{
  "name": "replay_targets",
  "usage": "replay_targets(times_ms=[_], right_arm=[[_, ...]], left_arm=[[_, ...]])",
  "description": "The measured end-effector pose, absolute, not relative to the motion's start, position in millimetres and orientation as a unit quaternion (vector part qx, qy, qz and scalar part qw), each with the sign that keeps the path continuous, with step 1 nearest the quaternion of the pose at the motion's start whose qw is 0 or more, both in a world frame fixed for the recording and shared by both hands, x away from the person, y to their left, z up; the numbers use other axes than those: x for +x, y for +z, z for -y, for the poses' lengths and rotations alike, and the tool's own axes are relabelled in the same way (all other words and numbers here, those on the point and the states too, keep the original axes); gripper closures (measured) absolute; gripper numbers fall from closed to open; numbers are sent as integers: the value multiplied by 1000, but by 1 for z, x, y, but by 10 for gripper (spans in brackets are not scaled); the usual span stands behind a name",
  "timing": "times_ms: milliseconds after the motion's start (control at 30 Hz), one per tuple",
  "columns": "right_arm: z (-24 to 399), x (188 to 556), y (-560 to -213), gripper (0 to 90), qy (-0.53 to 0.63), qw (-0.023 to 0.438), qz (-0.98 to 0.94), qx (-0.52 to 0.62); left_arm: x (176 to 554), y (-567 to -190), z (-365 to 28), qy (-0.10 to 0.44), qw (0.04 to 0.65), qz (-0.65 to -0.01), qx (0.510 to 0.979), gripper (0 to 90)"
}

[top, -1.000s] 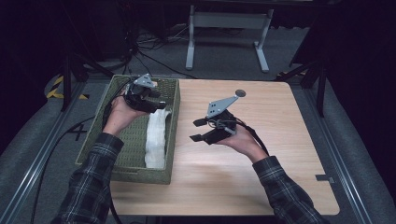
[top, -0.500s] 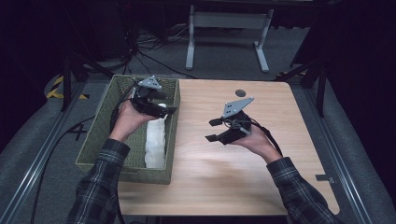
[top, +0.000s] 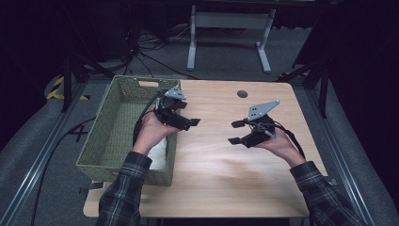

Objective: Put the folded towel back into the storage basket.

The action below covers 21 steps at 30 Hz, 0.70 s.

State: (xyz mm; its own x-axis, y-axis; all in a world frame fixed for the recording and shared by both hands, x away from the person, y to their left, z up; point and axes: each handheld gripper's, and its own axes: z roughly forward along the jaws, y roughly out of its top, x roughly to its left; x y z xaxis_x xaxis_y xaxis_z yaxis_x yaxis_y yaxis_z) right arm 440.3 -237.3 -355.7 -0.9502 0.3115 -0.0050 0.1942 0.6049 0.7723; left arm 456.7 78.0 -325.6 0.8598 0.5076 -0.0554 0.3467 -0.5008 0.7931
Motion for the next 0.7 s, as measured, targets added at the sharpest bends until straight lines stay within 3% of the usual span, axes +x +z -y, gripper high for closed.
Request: replay_targets(times_ms=[700], right_arm=[[292, 412, -392, 284, 409, 85, -888, 190]], left_arm=[[400, -368, -2, 87, 419, -240, 871, 160]])
